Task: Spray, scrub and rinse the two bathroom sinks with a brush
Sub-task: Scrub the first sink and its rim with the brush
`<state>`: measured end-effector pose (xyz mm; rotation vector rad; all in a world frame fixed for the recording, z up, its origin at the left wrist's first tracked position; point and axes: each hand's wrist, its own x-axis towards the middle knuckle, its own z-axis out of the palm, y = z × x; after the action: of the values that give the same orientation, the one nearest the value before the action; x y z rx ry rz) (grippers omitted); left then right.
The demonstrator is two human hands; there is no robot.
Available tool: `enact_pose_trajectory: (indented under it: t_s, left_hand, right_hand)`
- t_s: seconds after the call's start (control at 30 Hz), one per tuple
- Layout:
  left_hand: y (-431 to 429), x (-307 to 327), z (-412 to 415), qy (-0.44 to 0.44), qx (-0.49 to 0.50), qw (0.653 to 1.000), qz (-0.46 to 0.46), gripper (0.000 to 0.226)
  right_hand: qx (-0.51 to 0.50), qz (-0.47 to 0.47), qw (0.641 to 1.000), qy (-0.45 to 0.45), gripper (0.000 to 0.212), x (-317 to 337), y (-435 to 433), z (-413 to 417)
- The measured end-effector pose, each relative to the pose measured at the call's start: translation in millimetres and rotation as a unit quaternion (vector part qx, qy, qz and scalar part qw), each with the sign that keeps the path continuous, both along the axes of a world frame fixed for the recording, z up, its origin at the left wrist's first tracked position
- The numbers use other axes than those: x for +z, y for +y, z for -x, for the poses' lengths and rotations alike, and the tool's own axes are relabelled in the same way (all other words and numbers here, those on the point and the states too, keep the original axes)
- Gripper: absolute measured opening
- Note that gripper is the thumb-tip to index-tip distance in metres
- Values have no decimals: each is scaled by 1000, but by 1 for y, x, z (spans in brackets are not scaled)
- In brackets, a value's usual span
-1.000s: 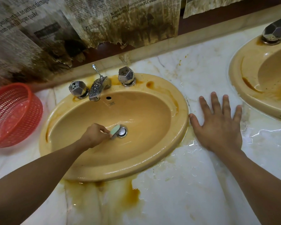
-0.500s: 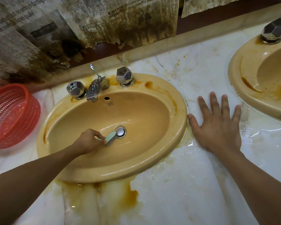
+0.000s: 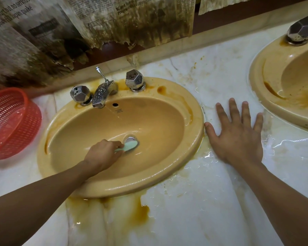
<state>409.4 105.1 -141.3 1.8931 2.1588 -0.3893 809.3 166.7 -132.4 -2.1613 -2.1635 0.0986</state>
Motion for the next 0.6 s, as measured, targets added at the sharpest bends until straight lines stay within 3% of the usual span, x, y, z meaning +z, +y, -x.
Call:
enact_pose_trajectory:
  t_s: [0.2, 0.33, 0.47, 0.6]
  left_hand:
    - [-3, 18, -5, 102, -37, 993, 56, 28]
    - [-7, 45, 43, 130, 32, 986, 97, 30]
    - [-8, 69, 82, 117, 100, 983, 100, 28]
    - [-11, 58, 57, 16, 126, 970, 207, 11]
  right_hand:
    - [3, 3, 1000, -4, 78, 1, 0, 0]
    - [4, 0, 1000, 4, 78, 1, -1, 0]
    - [4, -1, 1000, 4, 78, 1, -1, -1]
    - [2, -5, 1000, 3, 78, 2, -2, 0]
